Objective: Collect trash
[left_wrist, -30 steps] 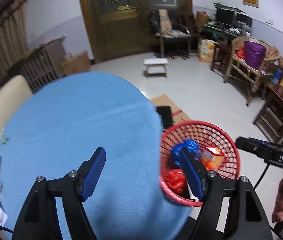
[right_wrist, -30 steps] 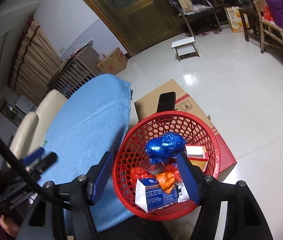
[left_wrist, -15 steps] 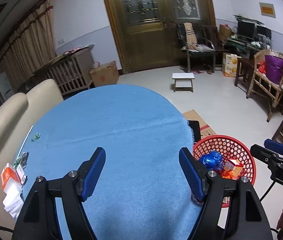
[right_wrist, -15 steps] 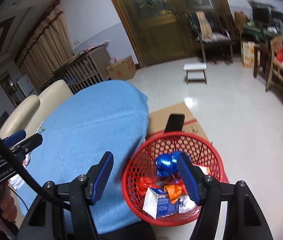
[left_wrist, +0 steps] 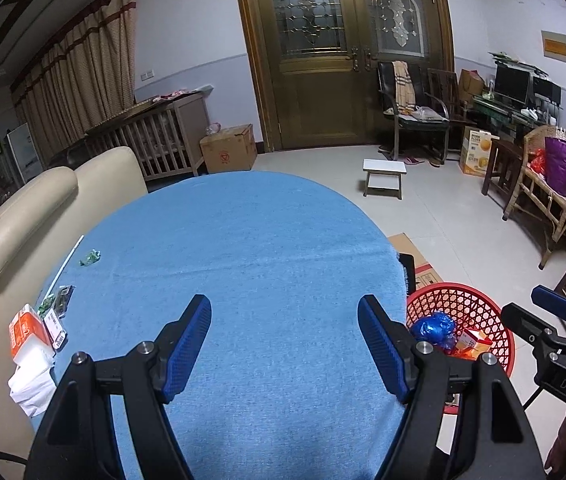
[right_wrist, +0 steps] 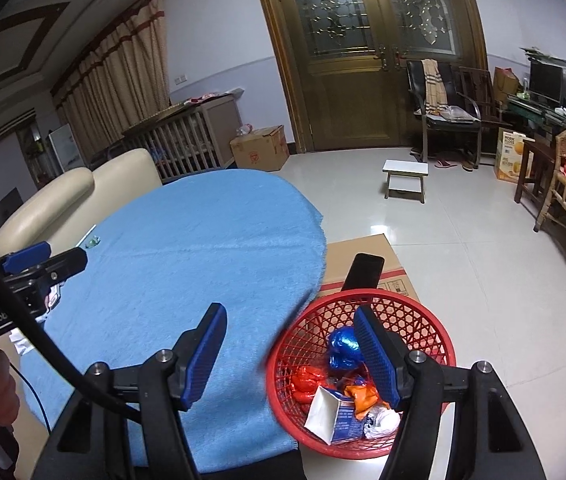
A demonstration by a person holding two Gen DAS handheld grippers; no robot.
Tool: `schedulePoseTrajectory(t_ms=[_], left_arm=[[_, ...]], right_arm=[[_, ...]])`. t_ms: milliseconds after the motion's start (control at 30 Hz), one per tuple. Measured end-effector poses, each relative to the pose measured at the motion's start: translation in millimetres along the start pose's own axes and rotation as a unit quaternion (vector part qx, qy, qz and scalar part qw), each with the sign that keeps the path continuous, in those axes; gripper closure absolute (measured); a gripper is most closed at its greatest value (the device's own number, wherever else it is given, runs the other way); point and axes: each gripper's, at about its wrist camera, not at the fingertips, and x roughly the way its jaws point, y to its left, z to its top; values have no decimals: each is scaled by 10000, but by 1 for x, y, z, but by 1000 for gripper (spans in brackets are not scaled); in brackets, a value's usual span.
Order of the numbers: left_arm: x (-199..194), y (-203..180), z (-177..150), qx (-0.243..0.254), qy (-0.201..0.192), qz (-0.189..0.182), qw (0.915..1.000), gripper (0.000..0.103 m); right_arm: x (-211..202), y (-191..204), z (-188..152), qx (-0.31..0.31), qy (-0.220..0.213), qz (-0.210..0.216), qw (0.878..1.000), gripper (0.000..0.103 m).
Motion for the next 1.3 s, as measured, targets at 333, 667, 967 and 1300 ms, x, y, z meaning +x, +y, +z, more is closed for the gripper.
schedulePoseTrajectory(t_ms=[333, 667, 967, 1300], left_arm=[[-6, 6, -5, -22, -74, -83, 9999, 27], [-4, 9, -10, -2, -38, -103, 9999, 27], [-2, 15, -13, -71, 9, -81, 9999, 27], [-1, 39, -19, -301, 75, 212, 9993, 27]], right_arm=[[-4, 23, -2, -276, -18, 6, 9996, 33], [-2, 34, -4, -362, 59, -26, 9993, 33], [5, 42, -7, -398, 185, 26, 9990, 33], [17, 67, -3, -609, 230, 297, 9974, 33]])
